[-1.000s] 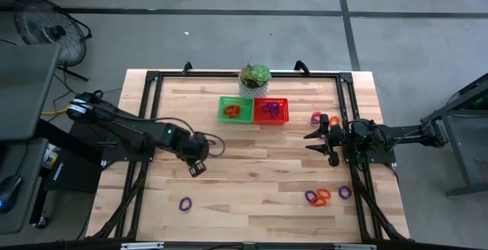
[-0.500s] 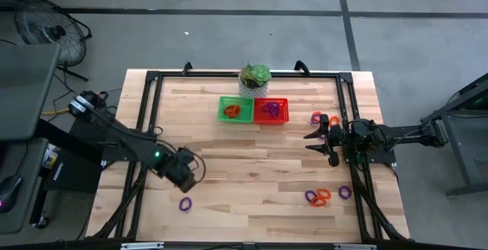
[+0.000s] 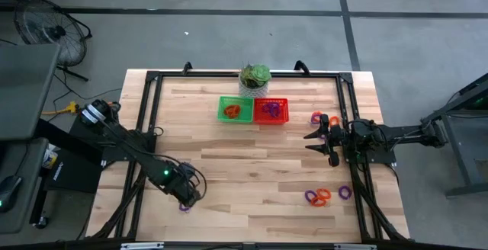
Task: Sort spring keychains
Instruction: Put the purple spring keychain into the orange bin
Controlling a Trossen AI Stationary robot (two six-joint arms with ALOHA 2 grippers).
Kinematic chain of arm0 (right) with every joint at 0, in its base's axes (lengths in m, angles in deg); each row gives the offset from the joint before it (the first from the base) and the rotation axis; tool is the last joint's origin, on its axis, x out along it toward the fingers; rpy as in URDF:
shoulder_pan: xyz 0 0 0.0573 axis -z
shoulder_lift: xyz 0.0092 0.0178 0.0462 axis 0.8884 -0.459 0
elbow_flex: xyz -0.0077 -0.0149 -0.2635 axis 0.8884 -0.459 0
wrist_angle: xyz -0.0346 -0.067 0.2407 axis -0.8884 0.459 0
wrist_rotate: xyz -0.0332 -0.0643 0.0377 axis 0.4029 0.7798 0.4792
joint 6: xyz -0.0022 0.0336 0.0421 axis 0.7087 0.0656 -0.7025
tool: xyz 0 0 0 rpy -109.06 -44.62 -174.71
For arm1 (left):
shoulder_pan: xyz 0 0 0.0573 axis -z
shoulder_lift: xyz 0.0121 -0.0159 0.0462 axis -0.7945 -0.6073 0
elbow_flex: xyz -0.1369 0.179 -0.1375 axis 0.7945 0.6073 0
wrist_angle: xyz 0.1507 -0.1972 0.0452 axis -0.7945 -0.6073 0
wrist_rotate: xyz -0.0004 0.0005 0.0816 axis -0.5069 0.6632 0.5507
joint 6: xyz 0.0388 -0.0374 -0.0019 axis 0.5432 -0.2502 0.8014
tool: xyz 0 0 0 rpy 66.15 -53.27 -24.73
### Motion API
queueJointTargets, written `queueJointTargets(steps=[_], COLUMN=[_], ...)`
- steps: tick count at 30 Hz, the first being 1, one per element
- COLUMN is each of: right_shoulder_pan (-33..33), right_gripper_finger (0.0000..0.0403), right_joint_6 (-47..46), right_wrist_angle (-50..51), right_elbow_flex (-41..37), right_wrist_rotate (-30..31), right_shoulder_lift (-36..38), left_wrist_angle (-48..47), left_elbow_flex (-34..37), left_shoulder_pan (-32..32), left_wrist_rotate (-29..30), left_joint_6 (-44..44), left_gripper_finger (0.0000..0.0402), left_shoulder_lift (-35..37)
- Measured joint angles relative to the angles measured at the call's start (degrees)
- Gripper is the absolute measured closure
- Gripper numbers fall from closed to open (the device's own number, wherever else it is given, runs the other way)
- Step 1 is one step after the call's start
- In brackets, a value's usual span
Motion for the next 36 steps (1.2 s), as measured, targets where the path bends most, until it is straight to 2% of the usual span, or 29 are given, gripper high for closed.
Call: queueJointTargets(steps=[13, 18, 22, 31, 36], right_shoulder_pan=[0.0, 0.0, 0.0, 0.0, 0.0], right_gripper_finger=[0.0246, 0.0245, 0.0241, 0.0246, 0.0245], right_joint_6=[0.0, 0.0, 0.0, 0.0, 0.0], right_wrist_angle=[0.0, -0.1, -0.1, 0.0, 0.0], right_elbow_flex=[0.0, 0.0, 0.0, 0.0, 0.0], right_wrist_rotate=[0.0, 0.0, 0.0, 0.0, 0.0], right_shoulder_lift=[0.0, 0.0, 0.0, 0.0, 0.0], left_wrist_angle=[-2.1, -2.7, -2.1, -2.7, -2.4], left_elbow_flex=[-7.6, -8.4, -8.5, -8.5, -8.5], left_shoulder_pan=[2.0, 3.0, 2.8, 2.9, 2.9], left_wrist_rotate=[-0.9, -1.7, -2.1, -2.6, -4.4], left_joint_6=[-3.3, -5.7, -5.7, -5.6, -4.3], left_gripper_finger=[0.0401, 0.0392, 0.0363, 0.0269, 0.025], left_shoulder_lift=[-8.1, -10.0, -10.3, -10.7, -12.6])
